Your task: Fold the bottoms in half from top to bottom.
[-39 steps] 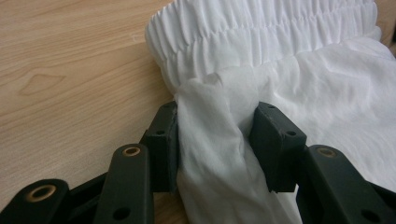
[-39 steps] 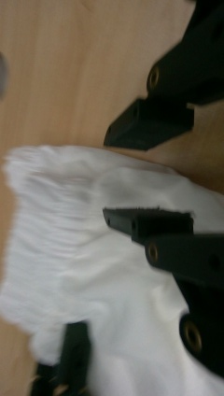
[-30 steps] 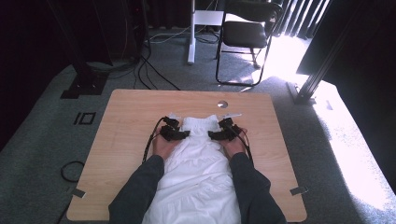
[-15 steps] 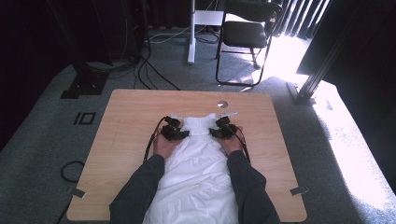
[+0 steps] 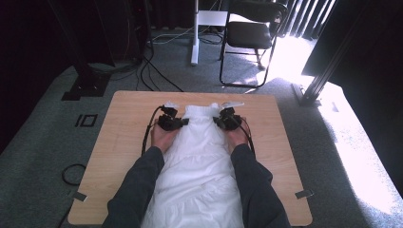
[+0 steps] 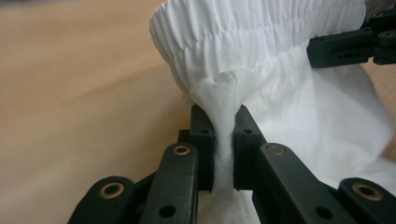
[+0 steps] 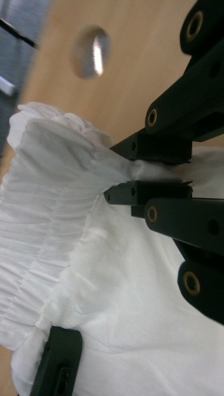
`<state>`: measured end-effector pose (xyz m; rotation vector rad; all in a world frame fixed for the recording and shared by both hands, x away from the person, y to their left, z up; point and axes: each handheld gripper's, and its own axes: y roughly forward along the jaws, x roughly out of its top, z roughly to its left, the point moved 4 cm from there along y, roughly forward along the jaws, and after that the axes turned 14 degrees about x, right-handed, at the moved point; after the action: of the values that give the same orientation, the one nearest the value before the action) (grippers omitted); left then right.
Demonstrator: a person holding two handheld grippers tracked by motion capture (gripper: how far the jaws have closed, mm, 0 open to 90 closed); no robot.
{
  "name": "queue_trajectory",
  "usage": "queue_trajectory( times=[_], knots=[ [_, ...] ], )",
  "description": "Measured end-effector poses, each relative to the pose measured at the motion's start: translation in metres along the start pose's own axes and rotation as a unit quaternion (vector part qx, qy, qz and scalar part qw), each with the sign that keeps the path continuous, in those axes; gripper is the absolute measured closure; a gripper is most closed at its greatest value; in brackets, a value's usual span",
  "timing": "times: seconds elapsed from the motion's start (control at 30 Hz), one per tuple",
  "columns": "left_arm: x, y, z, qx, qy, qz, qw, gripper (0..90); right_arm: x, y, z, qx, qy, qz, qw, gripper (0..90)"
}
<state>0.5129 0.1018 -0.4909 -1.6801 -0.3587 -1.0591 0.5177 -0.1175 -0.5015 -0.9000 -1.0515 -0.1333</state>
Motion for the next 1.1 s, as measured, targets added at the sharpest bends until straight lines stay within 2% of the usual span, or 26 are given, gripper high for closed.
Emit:
queue_trajectory(
  times=[0.13,0.27,0.37,0.4,0.43,0.47,0.53,0.6,0.63,0.67,0.7,0.77,0.8,0.83,0.87,0.9,0.97,1.0,1.03,1.07,1.1],
  knots=[
    [0.033,-0.022,0.001,0.006,0.017,-0.039,0.9991,83.7,0.035,-0.022,0.003,-0.005,-0.021,-0.038,0.9990,82.0],
    [0.066,-0.042,-0.001,0.012,0.027,-0.076,0.9967,83.7,0.067,-0.044,0.007,-0.026,-0.039,-0.081,0.9957,82.0],
    [0.071,-0.046,-0.001,0.012,0.029,-0.079,0.9964,83.5,0.074,-0.049,0.009,-0.026,-0.040,-0.090,0.9948,82.0],
    [0.078,-0.056,-0.003,0.011,0.038,-0.073,0.9965,83.3,0.081,-0.058,0.012,-0.019,-0.040,-0.098,0.9942,82.0],
    [0.078,-0.056,-0.003,0.011,0.038,-0.073,0.9965,83.1,0.080,-0.060,0.013,-0.015,-0.041,-0.097,0.9943,81.9],
    [0.073,-0.060,-0.005,0.003,0.049,-0.064,0.9967,83.0,0.077,-0.061,0.015,-0.011,-0.042,-0.097,0.9943,81.9],
    [0.070,-0.063,-0.006,-0.003,0.052,-0.062,0.9967,82.8,0.074,-0.062,0.016,-0.005,-0.042,-0.095,0.9945,81.8],
    [0.062,-0.070,-0.008,-0.015,0.057,-0.055,0.9967,82.6,0.061,-0.067,0.024,0.015,-0.046,-0.094,0.9944,81.8],
    [0.057,-0.074,-0.009,-0.019,0.062,-0.053,0.9965,82.6,0.061,-0.067,0.024,0.015,-0.046,-0.094,0.9944,81.8],
    [0.052,-0.078,-0.010,-0.024,0.065,-0.054,0.9961,82.6,0.051,-0.071,0.032,0.027,-0.054,-0.089,0.9942,81.6],
    [0.047,-0.083,-0.012,-0.029,0.071,-0.051,0.9958,82.6,0.051,-0.071,0.032,0.027,-0.054,-0.089,0.9942,81.6],
    [0.036,-0.093,-0.017,-0.032,0.080,-0.052,0.9949,82.5,0.040,-0.077,0.043,0.037,-0.062,-0.088,0.9935,81.4],
    [0.022,-0.104,-0.023,-0.042,0.088,-0.054,0.9938,82.5,0.027,-0.084,0.054,0.046,-0.072,-0.087,0.9925,81.3],
    [0.022,-0.104,-0.023,-0.042,0.088,-0.054,0.9938,82.5,0.027,-0.084,0.054,0.046,-0.072,-0.087,0.9925,81.3],
    [0.013,-0.109,-0.027,-0.047,0.088,-0.057,0.9934,82.3,0.016,-0.089,0.063,0.056,-0.075,-0.086,0.9918,81.2],
    [0.004,-0.113,-0.031,-0.053,0.091,-0.057,0.9928,82.3,0.016,-0.089,0.063,0.056,-0.075,-0.086,0.9918,81.2],
    [-0.015,-0.120,-0.038,-0.055,0.098,-0.057,0.9920,82.2,0.002,-0.093,0.072,0.065,-0.079,-0.082,0.9914,81.1],
    [-0.034,-0.126,-0.044,-0.058,0.102,-0.049,0.9919,82.2,-0.013,-0.095,0.081,0.070,-0.083,-0.068,0.9917,81.0],
    [-0.034,-0.126,-0.044,-0.058,0.102,-0.049,0.9919,82.2,-0.013,-0.095,0.081,0.070,-0.083,-0.068,0.9917,81.0],
    [-0.053,-0.130,-0.048,-0.063,0.099,-0.043,0.9922,82.1,-0.029,-0.095,0.091,0.080,-0.087,-0.052,0.9916,80.8],
    [-0.053,-0.130,-0.048,-0.063,0.099,-0.043,0.9922,82.0,-0.029,-0.095,0.091,0.080,-0.087,-0.052,0.9916,80.8]
  ],
)
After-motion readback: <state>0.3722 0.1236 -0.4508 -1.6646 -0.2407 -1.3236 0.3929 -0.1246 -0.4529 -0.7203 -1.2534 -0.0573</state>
